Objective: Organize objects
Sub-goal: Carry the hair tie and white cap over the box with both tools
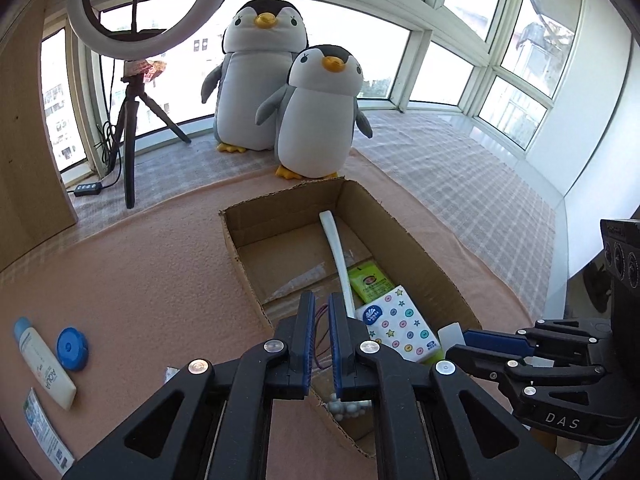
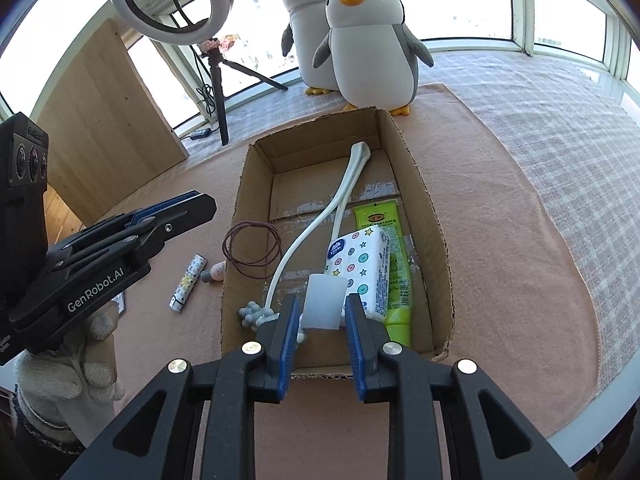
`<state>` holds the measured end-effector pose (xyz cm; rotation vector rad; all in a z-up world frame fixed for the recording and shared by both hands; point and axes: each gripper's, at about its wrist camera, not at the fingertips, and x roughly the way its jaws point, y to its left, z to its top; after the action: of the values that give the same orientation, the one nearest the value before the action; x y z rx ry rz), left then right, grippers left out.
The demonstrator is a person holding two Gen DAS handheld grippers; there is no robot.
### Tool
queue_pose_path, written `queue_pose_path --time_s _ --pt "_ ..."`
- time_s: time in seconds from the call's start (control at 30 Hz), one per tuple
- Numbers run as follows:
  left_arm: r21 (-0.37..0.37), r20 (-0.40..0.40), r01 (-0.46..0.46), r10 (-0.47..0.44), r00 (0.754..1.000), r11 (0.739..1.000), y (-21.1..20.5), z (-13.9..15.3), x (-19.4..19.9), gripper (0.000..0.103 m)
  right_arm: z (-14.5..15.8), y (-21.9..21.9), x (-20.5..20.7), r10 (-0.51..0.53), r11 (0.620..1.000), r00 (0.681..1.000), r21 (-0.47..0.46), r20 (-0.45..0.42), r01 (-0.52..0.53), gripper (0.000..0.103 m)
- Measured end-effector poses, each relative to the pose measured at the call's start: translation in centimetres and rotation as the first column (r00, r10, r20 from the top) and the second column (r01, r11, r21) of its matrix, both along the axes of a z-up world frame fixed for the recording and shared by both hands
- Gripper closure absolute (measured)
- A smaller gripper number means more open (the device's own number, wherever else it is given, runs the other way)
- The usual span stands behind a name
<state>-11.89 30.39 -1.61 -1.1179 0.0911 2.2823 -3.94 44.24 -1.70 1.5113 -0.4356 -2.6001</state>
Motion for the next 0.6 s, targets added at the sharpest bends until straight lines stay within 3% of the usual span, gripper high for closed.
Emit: queue_pose_path --time_s 0.03,0.07,0.43,0.6 --pt "0.004 -0.007 -0.003 0.003 1.0 1.0 -0.2 0.1 0.0 0.074 0.0 0.0 0.0 -0.001 1.0 1.0 -0.011 0.001 0.001 0.055" --pt "0.004 -0.014 -0.009 0.009 1.0 1.0 -0.4 0.2 0.1 0.071 0.1 0.0 0.0 -0.007 1.0 1.0 -0.02 -0.009 0.007 0.049" --pt "0.018 0.026 -0.072 0.072 0.997 0.997 -4.3 0.0 -0.1 0.071 0.3 -1.1 -0.2 -0.01 0.999 1.0 -0.038 -0.003 0.01 0.049" --pt "0.019 0.047 -0.09 0.089 0.995 0.996 -6.3 -0.4 0.8 0.071 0.7 -2.8 -0.2 0.018 0.999 0.999 -0.041 -0.04 -0.019 0.049"
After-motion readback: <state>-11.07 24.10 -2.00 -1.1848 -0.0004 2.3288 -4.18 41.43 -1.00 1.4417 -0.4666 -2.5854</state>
